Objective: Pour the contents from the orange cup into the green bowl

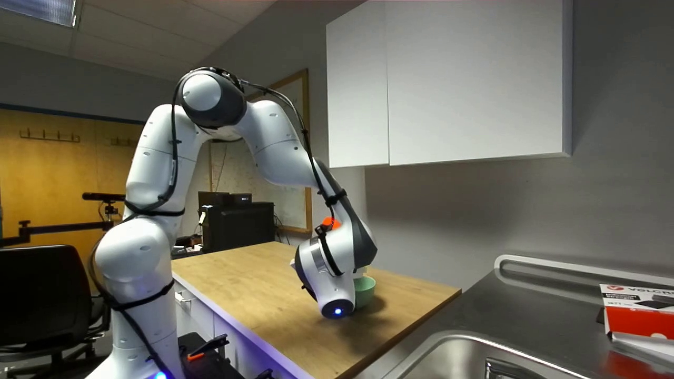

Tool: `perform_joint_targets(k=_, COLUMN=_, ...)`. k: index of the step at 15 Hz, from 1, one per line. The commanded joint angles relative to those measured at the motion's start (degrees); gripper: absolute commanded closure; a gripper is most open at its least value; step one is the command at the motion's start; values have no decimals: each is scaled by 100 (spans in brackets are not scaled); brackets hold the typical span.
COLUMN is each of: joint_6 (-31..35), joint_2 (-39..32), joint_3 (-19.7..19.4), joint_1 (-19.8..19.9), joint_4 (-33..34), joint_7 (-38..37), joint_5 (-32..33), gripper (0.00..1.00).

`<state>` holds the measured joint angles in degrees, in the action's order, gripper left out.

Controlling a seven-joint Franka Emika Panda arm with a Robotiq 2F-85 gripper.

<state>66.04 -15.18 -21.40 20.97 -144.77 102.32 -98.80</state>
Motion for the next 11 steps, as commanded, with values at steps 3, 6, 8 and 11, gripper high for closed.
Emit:
perform_joint_targets(k=3, joint_6=-327, joint_2=-288, joint_3=17, joint_1=-14, joint_4=282, joint_7=43, joint_5=-80, gripper=99)
perform_joint_targets(k=6, joint_6=-378, joint_2=-364, joint_3=13, joint_1=-20, joint_4=342, joint_7=56, joint_5=-71, gripper=99)
perform_joint_targets(k=8, joint_6=-408, joint_2=-394, joint_3=9, joint_1=-20, joint_4=361, joint_7=62, joint_5=-62, gripper=98)
perform_joint_targets(k=11, joint_6=-41, joint_2=-203, joint_3=-52, joint_1=-116, joint_4=291, joint_7=28, joint_5=23, gripper=97)
